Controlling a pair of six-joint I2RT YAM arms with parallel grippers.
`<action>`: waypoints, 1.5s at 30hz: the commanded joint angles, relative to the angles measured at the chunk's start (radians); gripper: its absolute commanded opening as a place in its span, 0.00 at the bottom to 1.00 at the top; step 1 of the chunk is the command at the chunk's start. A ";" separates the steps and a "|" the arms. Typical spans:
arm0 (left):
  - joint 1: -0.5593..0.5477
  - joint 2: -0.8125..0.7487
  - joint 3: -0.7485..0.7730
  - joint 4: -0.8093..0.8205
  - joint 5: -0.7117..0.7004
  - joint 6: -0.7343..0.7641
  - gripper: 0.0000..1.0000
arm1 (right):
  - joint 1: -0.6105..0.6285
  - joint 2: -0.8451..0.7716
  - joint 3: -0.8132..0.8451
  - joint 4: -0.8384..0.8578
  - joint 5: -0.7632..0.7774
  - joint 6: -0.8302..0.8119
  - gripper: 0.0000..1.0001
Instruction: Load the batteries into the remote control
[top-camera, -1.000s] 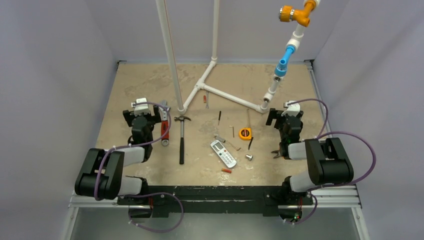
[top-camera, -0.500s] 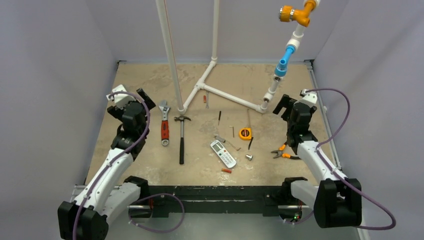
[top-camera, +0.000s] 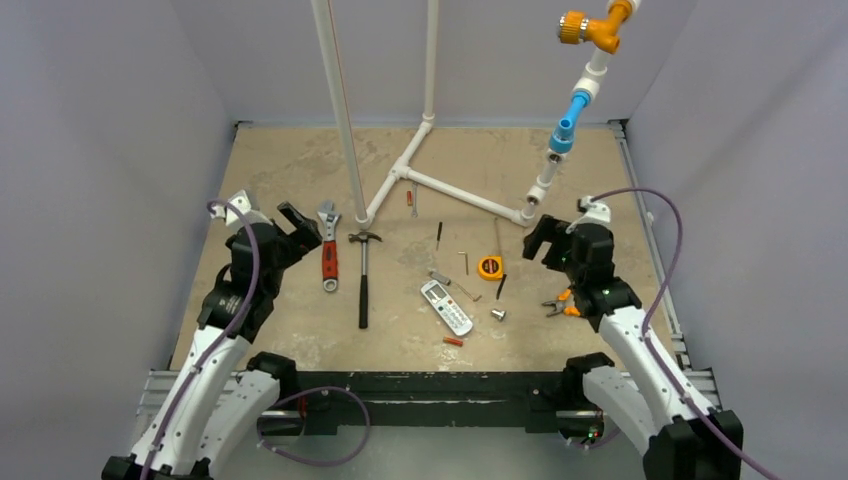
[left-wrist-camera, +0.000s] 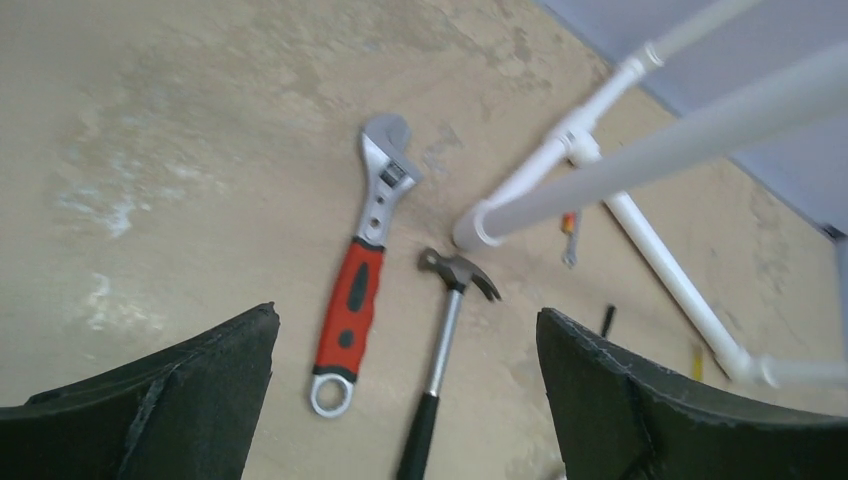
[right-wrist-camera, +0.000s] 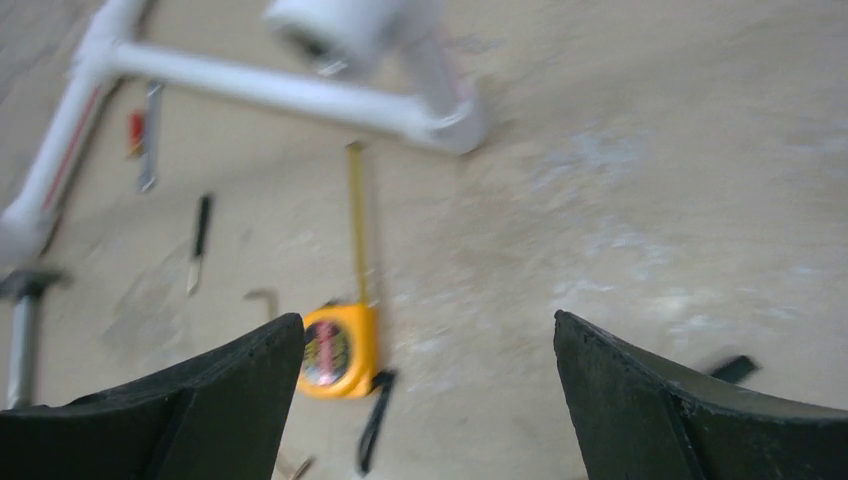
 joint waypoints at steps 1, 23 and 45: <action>-0.053 -0.119 -0.138 0.071 0.315 -0.038 0.97 | 0.309 -0.095 -0.036 -0.086 0.030 0.004 0.93; -0.241 -0.115 -0.293 0.121 0.325 -0.130 0.99 | 0.786 0.247 -0.135 0.267 -0.105 0.090 0.58; -0.241 -0.094 -0.298 0.141 0.317 -0.099 0.99 | 0.982 0.467 -0.085 0.149 0.124 0.127 0.45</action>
